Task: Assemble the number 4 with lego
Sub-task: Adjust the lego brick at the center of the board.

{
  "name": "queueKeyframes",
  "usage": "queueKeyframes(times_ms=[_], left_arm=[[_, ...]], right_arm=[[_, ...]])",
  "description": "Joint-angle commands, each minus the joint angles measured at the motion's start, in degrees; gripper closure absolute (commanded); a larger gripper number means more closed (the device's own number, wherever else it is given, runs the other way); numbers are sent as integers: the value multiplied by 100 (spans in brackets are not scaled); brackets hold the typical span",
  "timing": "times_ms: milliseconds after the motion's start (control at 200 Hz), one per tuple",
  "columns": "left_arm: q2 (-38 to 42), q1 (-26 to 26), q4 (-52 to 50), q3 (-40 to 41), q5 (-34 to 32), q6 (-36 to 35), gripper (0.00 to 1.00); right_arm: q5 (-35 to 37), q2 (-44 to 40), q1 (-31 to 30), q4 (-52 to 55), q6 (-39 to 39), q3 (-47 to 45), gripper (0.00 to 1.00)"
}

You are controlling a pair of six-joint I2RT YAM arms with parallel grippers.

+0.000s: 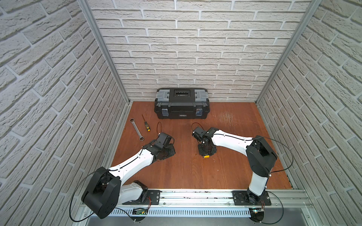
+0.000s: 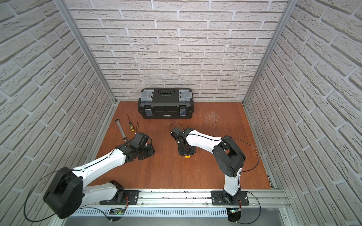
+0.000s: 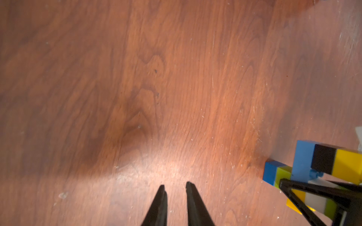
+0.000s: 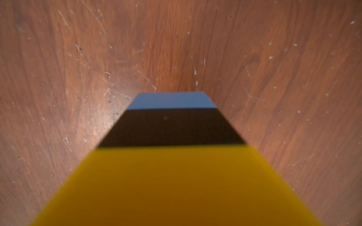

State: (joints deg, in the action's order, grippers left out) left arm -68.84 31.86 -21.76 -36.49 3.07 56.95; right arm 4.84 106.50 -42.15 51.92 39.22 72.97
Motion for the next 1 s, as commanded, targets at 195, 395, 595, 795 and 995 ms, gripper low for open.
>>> queueKeyframes(times_ms=[195,395,595,795,995], left_arm=[[412,-379,-689,-405,-98,-191,72],[183,-1041,-780,-590,311,-360,70],[-217,-1173,-725,-839,470,-469,72],[-437,-1165,-600,-704,528,-475,72],[-680,-1137,-464,-690,600,-474,73]], right_arm=[[-853,-365,-14,450,-835,864,98],[-2884,-11,-12,-347,-924,809,97],[-3540,439,20,-934,-893,619,95],[-3775,644,46,-1215,-812,511,91],[-3868,644,156,-1460,-724,220,67]])
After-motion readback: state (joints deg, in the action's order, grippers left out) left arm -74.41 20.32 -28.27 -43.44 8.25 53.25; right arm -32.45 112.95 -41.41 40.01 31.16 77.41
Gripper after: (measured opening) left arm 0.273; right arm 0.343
